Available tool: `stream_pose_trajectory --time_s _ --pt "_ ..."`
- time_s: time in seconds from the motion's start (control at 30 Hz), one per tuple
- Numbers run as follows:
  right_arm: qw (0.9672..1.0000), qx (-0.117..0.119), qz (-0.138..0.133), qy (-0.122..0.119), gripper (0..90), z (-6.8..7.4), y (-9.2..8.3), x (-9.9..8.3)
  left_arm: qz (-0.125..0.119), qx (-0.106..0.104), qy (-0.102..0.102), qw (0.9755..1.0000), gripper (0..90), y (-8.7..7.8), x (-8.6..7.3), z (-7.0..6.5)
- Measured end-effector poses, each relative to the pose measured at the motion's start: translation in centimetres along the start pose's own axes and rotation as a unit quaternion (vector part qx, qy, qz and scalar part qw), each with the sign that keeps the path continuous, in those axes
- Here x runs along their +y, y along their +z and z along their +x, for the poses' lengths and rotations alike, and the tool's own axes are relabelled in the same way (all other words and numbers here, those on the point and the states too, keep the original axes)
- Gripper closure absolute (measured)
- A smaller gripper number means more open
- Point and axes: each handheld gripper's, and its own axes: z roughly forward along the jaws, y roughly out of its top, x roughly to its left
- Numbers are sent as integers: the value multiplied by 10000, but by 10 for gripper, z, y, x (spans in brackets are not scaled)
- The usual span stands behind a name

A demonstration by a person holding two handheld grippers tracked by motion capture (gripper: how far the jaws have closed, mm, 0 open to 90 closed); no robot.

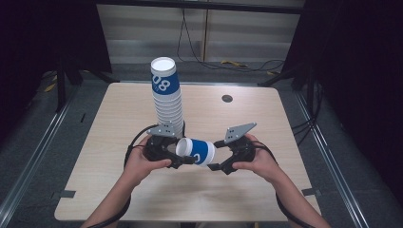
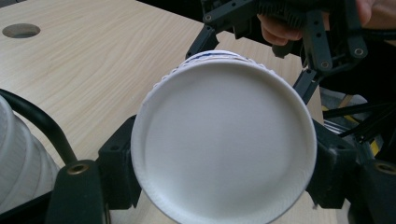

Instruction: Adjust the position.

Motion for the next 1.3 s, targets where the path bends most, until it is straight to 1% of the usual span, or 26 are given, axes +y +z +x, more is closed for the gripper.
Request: stream_pose_trajectory --time_s 0.17,0.33,0.47,0.53,0.63,0.83,0.87,1.1,1.17,1.2,1.3 --pt "9998 52 -137 94 134 1 3 -5 24 -15 -17 10000 271 1 -1 0" --pt "9996 56 -257 138 134 1 5 -8 -8 -14 -39 10000 271 3 -1 0" --pt "9994 44 -310 177 134 1 7 -10 -30 -54 -65 10000 271 5 -1 -1" --pt "9993 41 -328 174 134 2 8 -11 11 -62 -57 10000 271 6 -1 -1" --pt "9993 47 -326 178 134 2 9 -12 -40 -95 -107 9999 271 7 -2 -1" --pt "9993 -15 -356 142 134 3 12 -14 -26 -107 -110 9999 270 8 -3 -1" --pt "9992 -7 -371 145 134 3 12 -14 -34 -126 -137 9998 271 8 -3 -1" --pt "9991 -34 -424 92 126 3 15 -17 47 -130 -146 9998 271 9 -4 -1" --pt "9989 -16 -450 103 124 3 16 -19 55 -138 -161 9998 271 9 -5 0" --pt "9989 -26 -468 88 124 3 16 -19 55 -157 -197 9997 271 10 -5 0" --pt "9988 -19 -488 38 124 3 17 -20 77 -166 -211 9996 271 11 -7 0"
